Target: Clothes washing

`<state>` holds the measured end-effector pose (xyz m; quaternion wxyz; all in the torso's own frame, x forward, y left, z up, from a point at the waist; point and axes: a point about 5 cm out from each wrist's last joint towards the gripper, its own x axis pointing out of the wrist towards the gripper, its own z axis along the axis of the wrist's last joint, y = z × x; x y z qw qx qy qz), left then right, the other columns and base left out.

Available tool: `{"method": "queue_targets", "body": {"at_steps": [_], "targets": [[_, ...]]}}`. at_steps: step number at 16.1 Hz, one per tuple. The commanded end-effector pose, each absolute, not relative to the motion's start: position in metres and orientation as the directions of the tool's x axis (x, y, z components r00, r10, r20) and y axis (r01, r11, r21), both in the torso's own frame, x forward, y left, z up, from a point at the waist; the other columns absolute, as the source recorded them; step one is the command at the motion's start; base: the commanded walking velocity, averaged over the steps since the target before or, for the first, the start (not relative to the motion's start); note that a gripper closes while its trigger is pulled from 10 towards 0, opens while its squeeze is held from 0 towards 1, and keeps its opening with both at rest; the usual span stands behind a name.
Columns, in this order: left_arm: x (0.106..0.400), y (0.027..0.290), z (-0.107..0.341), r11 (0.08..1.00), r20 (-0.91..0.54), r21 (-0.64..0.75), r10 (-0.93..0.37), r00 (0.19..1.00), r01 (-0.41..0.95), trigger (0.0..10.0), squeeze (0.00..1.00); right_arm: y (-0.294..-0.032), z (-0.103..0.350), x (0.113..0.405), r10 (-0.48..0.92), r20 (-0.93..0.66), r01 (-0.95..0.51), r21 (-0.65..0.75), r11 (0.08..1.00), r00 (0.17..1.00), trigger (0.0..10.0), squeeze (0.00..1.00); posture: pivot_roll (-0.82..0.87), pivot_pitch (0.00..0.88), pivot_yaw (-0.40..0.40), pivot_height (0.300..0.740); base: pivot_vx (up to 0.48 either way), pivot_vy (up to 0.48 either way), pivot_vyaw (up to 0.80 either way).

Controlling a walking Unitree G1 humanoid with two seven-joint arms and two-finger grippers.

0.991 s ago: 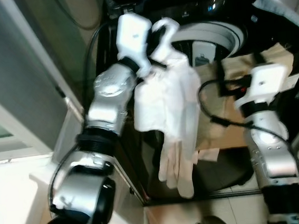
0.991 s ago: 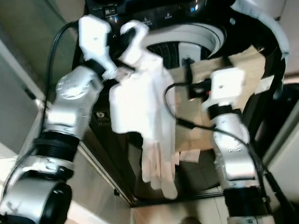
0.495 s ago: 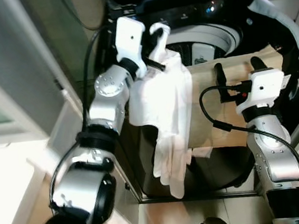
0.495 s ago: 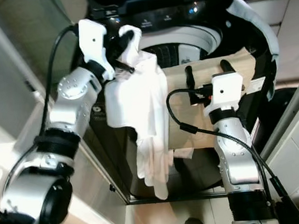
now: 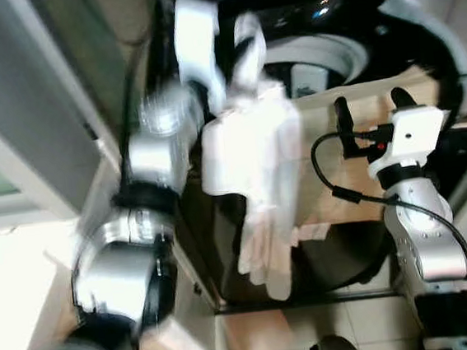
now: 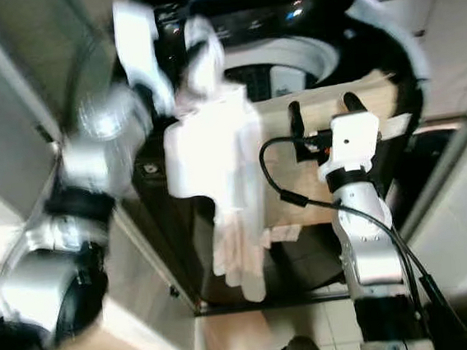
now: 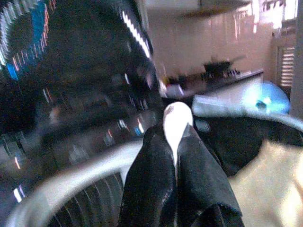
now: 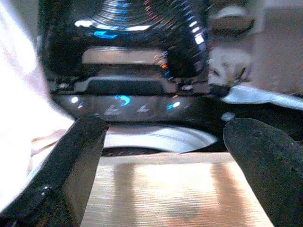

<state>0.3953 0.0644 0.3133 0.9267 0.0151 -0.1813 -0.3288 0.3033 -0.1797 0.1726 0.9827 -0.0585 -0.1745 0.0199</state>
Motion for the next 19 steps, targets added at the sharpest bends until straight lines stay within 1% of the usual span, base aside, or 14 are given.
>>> {"method": "queue_targets", "body": {"at_steps": [1,3,4,5,8,10,13,15,17,18,19], "targets": [[0.393,0.067,0.363,0.784,0.429,0.199,-0.609,0.667,0.588,10.0,0.0,-0.172,0.17,0.305,0.101,0.328,-0.074,-0.095,0.993,0.939,10.0,0.0,-0.28,0.0,0.134,0.714,0.0,0.0,0.0],[0.394,0.066,0.396,0.789,0.446,0.258,-0.61,0.655,0.558,10.0,0.0,-0.163,0.166,0.305,0.169,0.291,-0.152,-0.079,0.985,0.942,10.0,0.0,-0.28,0.0,0.151,0.714,0.0,0.0,0.0],[0.395,0.066,0.403,0.798,0.451,0.27,-0.599,0.662,0.538,10.0,0.0,-0.16,0.166,0.306,0.183,0.285,-0.167,-0.079,0.983,0.941,10.0,0.0,-0.28,0.0,0.163,0.714,0.0,0.0,0.0],[0.394,0.061,0.414,0.799,0.448,0.298,-0.6,0.663,0.522,10.0,0.0,-0.152,0.169,0.306,0.228,0.288,-0.217,-0.067,0.974,0.93,10.0,0.0,-0.28,0.0,0.176,0.714,0.0,0.0,0.0],[0.388,0.047,0.44,0.792,0.465,0.293,-0.608,0.644,0.536,10.0,0.0,-0.148,0.191,0.305,0.292,0.347,-0.284,-0.075,0.956,0.891,10.0,0.0,-0.28,0.0,0.19,0.714,0.0,0.0,0.0],[0.384,0.042,0.452,0.789,0.474,0.289,-0.61,0.635,0.543,10.0,0.0,-0.149,0.206,0.303,0.325,0.38,-0.324,-0.07,0.944,0.866,10.0,0.0,-0.29,0.0,0.199,0.714,0.0,0.0,0.0],[0.384,0.038,0.452,0.784,0.472,0.27,-0.613,0.633,0.558,10.0,0.0,-0.146,0.215,0.301,0.378,0.401,-0.396,-0.042,0.917,0.834,10.0,0.0,-0.29,0.0,0.204,0.714,0.0,0.0,0.0],[0.384,0.035,0.449,0.776,0.465,0.276,-0.624,0.629,0.566,10.0,0.0,-0.145,0.224,0.3,0.405,0.423,-0.448,0.002,0.894,0.81,10.0,0.0,-0.29,0.0,0.201,0.714,0.0,0.0,0.0],[0.385,0.033,0.448,0.777,0.459,0.272,-0.623,0.633,0.568,10.0,0.0,-0.144,0.235,0.3,0.43,0.443,-0.479,-0.003,0.878,0.787,10.0,0.0,-0.29,0.0,0.201,0.714,0.0,0.0,0.0],[0.385,0.032,0.448,0.776,0.461,0.263,-0.623,0.632,0.573,10.0,0.0,-0.142,0.238,0.304,0.432,0.445,-0.478,-0.01,0.879,0.785,10.0,0.0,-0.29,0.0,0.201,0.714,0.0,0.0,0.0],[0.383,0.029,0.449,0.767,0.468,0.25,-0.63,0.62,0.591,10.0,0.0,-0.138,0.239,0.315,0.431,0.434,-0.463,-0.034,0.886,0.791,10.0,0.0,-0.3,0.0,0.198,0.714,0.0,0.0,0.0]]}}
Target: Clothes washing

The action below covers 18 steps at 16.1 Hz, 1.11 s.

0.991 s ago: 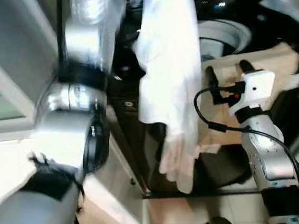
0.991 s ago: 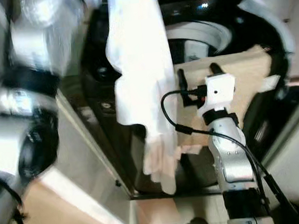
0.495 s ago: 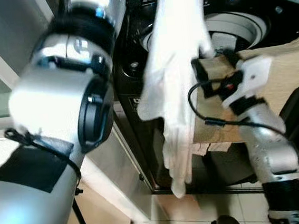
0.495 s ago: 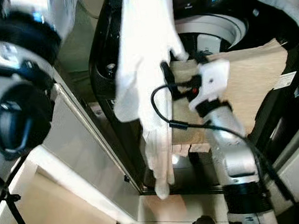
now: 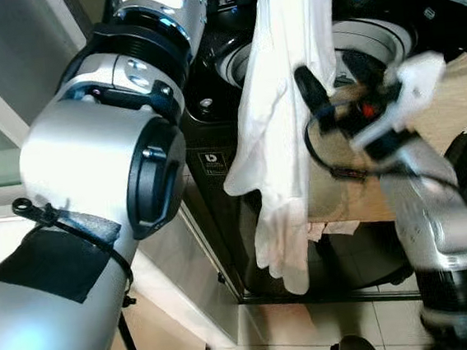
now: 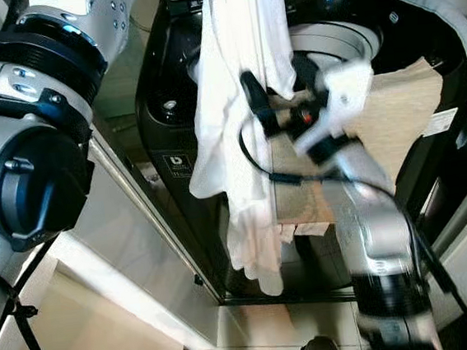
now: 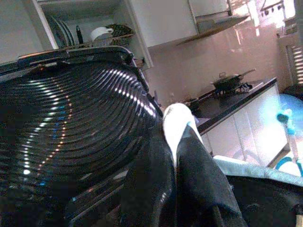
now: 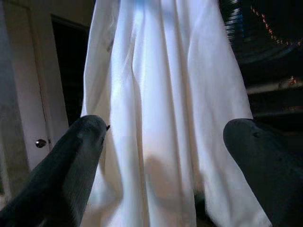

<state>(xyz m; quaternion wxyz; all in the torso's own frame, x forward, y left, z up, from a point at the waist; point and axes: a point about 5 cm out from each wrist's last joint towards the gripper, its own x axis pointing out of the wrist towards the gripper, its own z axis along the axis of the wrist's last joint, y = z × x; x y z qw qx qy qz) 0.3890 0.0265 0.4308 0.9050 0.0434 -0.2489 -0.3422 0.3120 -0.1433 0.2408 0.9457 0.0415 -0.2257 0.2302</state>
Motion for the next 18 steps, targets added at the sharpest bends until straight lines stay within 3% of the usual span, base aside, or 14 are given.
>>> {"method": "queue_targets", "body": {"at_steps": [1,5,8,11,12,13,18], "targets": [[0.382,0.026,0.451,0.76,0.472,0.247,-0.636,0.61,0.601,10.0,0.0,-0.137,0.239,0.321,0.425,0.43,-0.452,-0.041,0.891,0.797,10.0,0.0,-0.3,0.0,0.199,0.714,0.0,0.0,0.0],[0.367,0.007,0.468,0.695,0.525,0.222,-0.676,0.517,0.684,10.0,0.0,-0.122,0.232,0.361,0.39,0.349,-0.383,-0.09,0.919,0.852,10.0,0.0,-0.28,0.0,0.189,0.714,0.0,0.0,0.0],[0.36,0.001,0.477,0.661,0.551,0.209,-0.688,0.472,0.72,10.0,0.0,-0.118,0.224,0.374,0.35,0.306,-0.332,-0.111,0.937,0.885,10.0,0.0,-0.28,0.0,0.189,0.714,0.0,0.0,0.0],[0.347,-0.008,0.491,0.587,0.59,0.213,-0.715,0.376,0.781,10.0,0.0,-0.119,0.219,0.39,0.225,0.274,-0.175,-0.193,0.965,0.935,10.0,0.0,-0.27,0.0,0.188,0.714,0.0,0.0,0.0],[0.346,-0.009,0.491,0.579,0.593,0.211,-0.716,0.367,0.788,10.0,0.0,-0.12,0.219,0.391,0.203,0.276,-0.153,-0.19,0.97,0.94,6.7,0.0,-0.27,0.0,0.187,0.714,0.0,0.0,0.0],[0.345,-0.01,0.492,0.573,0.596,0.21,-0.718,0.361,0.792,10.0,0.0,-0.122,0.219,0.393,0.185,0.271,-0.133,-0.2,0.971,0.945,0.0,0.0,-0.27,0.0,0.186,0.714,0.0,0.0,0.0],[0.353,-0.005,0.478,0.58,0.571,0.222,-0.729,0.377,0.784,10.0,0.0,-0.127,0.217,0.398,0.113,0.268,-0.077,-0.14,0.987,0.957,0.0,0.0,-0.27,0.0,0.177,0.714,0.0,0.0,0.0]]}}
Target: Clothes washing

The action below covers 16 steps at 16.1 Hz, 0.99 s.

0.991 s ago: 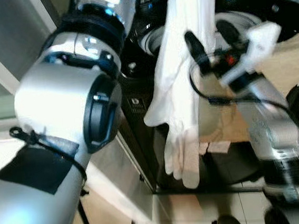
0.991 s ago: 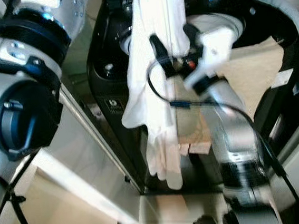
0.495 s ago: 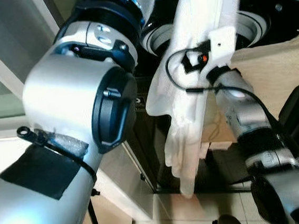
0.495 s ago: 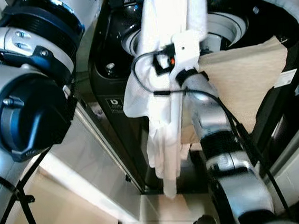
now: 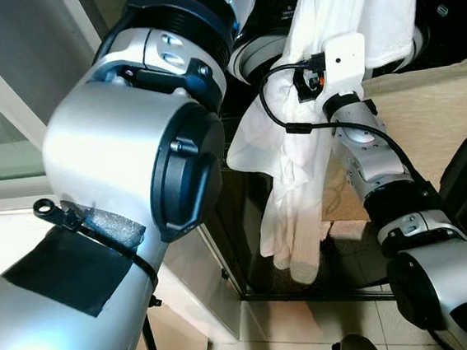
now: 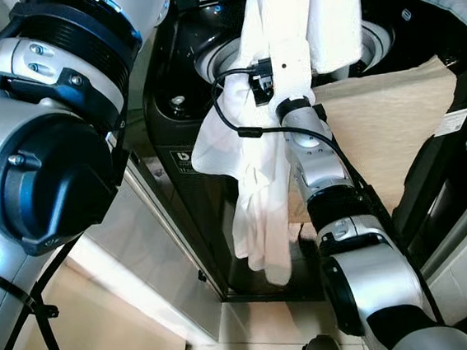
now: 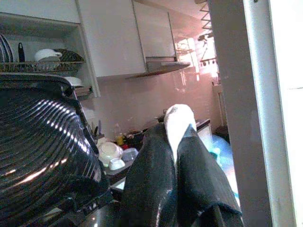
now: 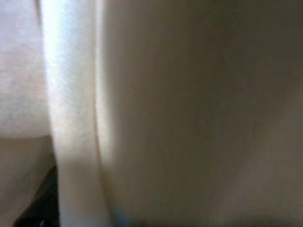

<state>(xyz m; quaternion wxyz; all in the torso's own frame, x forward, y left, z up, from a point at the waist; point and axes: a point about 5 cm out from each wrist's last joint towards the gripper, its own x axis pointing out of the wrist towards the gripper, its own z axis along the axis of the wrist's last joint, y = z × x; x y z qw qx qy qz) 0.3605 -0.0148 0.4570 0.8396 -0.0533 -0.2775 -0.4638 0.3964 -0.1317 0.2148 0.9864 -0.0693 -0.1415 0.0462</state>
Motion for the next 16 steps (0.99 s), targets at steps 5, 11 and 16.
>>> {"method": "queue_targets", "body": {"at_steps": [5,11,16], "targets": [[0.364,0.008,0.461,0.611,0.529,0.264,-0.739,0.418,0.746,10.0,0.0,-0.132,0.212,0.4,0.071,0.26,-0.063,-0.037,0.997,0.963,0.0,0.0,-0.26,0.0,0.161,0.714,0.0,0.0,0.0],[0.379,0.024,0.44,0.685,0.439,0.341,-0.721,0.535,0.644,10.0,0.0,-0.135,0.212,0.403,0.047,0.245,-0.057,0.036,0.998,0.968,0.0,0.0,-0.24,0.0,0.149,0.714,0.0,0.0,0.0],[0.391,0.038,0.416,0.696,0.343,0.433,-0.715,0.609,0.573,10.0,0.0,-0.142,0.219,0.404,0.027,0.266,-0.046,0.068,0.997,0.963,0.0,0.0,-0.25,0.0,0.149,0.714,0.0,0.0,0.0]]}}
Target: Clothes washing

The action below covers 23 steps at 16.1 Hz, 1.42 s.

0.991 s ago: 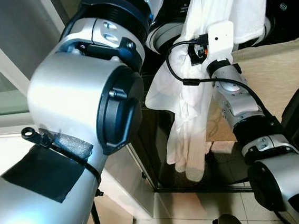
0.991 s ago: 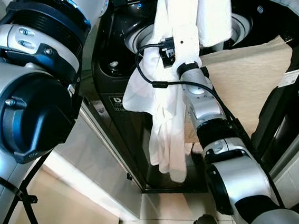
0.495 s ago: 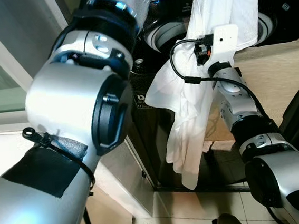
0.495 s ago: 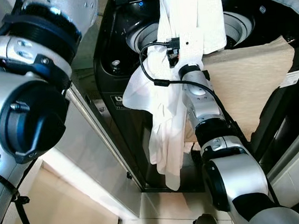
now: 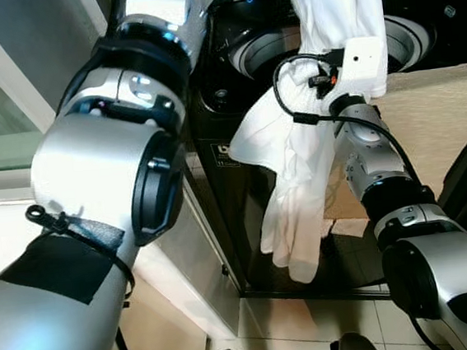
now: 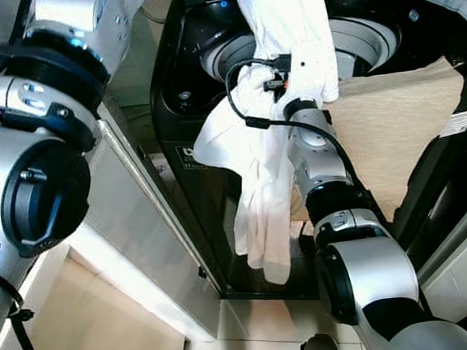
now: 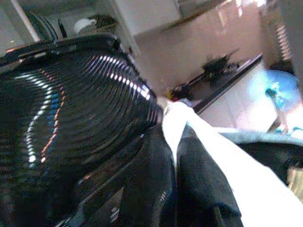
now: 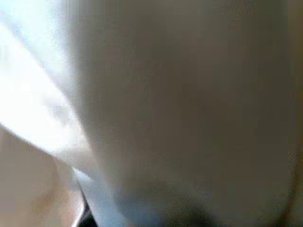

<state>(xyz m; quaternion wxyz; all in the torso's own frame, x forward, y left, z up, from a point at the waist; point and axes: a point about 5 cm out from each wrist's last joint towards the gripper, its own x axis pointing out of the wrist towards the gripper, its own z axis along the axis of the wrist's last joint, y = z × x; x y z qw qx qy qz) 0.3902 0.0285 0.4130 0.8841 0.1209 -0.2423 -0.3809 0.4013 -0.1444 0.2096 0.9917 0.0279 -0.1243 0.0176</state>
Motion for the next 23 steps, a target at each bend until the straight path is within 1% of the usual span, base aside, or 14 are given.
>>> {"method": "queue_targets", "body": {"at_steps": [1,2,5,7,9,11,13,14,16,18,19,21,22,23], "targets": [[0.391,0.038,0.416,0.696,0.343,0.433,-0.715,0.609,0.573,10.0,0.0,-0.142,0.219,0.404,0.027,0.266,-0.046,0.068,0.997,0.963,0.0,0.0,-0.25,0.0,0.149,0.714,0.0,0.0,0.0],[0.394,0.043,0.409,0.691,0.322,0.456,-0.716,0.62,0.561,10.0,1.0,-0.145,0.222,0.405,0.016,0.271,-0.044,0.098,0.994,0.963,0.0,0.0,-0.25,0.0,0.145,0.714,0.0,0.0,0.0],[0.398,0.05,0.402,0.704,0.3,0.492,-0.69,0.659,0.513,10.0,1.0,-0.149,0.23,0.406,0.007,0.284,-0.043,0.124,0.991,0.959,0.0,0.0,-0.25,0.0,0.141,0.714,0.0,0.0,0.0],[0.401,0.064,0.404,0.711,0.305,0.597,-0.628,0.716,0.37,10.0,1.0,-0.151,0.236,0.407,0.001,0.296,-0.043,0.133,0.99,0.955,0.0,0.0,-0.25,0.0,0.138,0.714,0.0,0.0,0.0],[0.398,0.086,0.431,0.754,0.388,0.608,-0.555,0.736,0.248,10.0,1.0,-0.153,0.244,0.407,-0.001,0.314,-0.047,0.148,0.988,0.949,0.0,0.0,-0.25,0.0,0.137,0.714,0.0,0.0,0.0],[0.396,0.094,0.44,0.765,0.41,0.608,-0.531,0.742,0.211,10.0,1.0,-0.154,0.246,0.407,-0.001,0.321,-0.048,0.144,0.988,0.947,0.0,0.0,-0.25,0.0,0.138,0.714,0.0,0.0,0.0],[0.397,0.099,0.438,0.767,0.403,0.602,-0.534,0.743,0.224,10.0,1.0,-0.157,0.247,0.407,-0.007,0.326,-0.041,0.142,0.989,0.945,0.0,0.0,-0.24,0.0,0.138,0.714,0.0,0.0,0.0],[0.399,0.097,0.427,0.745,0.372,0.621,-0.555,0.744,0.244,10.0,1.0,-0.159,0.247,0.407,-0.01,0.326,-0.037,0.139,0.99,0.945,0.0,0.0,-0.24,0.0,0.135,0.714,0.0,0.0,0.0],[0.401,0.094,0.42,0.73,0.347,0.628,-0.574,0.742,0.271,10.0,1.0,-0.16,0.246,0.407,-0.01,0.322,-0.036,0.135,0.99,0.947,0.0,0.0,-0.24,0.0,0.129,0.714,0.0,0.0,0.0],[0.401,0.091,0.418,0.724,0.333,0.623,-0.587,0.738,0.295,10.0,1.0,-0.159,0.245,0.407,-0.007,0.319,-0.038,0.135,0.99,0.948,0.0,0.0,-0.23,0.0,0.128,0.714,0.0,0.0,0.0],[0.402,0.087,0.413,0.73,0.324,0.6,-0.597,0.734,0.328,10.0,1.0,-0.158,0.245,0.407,-0.007,0.32,-0.038,0.135,0.99,0.948,0.0,0.0,-0.23,0.0,0.13,0.714,0.0,0.0,0.0],[0.407,0.078,0.392,0.717,0.235,0.512,-0.647,0.725,0.473,10.0,1.0,-0.158,0.245,0.406,-0.011,0.321,-0.035,0.139,0.99,0.947,0.0,0.0,-0.23,0.0,0.135,0.714,0.0,0.0,0.0],[0.409,0.073,0.376,0.688,0.144,0.464,-0.681,0.718,0.558,10.0,1.0,-0.16,0.245,0.406,-0.016,0.321,-0.03,0.139,0.99,0.947,0.0,0.0,-0.23,0.0,0.135,0.714,0.0,0.0,0.0],[0.41,0.068,0.361,0.649,0.065,0.396,-0.725,0.685,0.65,10.0,1.0,-0.161,0.244,0.406,-0.021,0.32,-0.025,0.139,0.99,0.947,0.0,0.0,-0.23,0.0,0.135,0.714,0.0,0.0,0.0]]}}
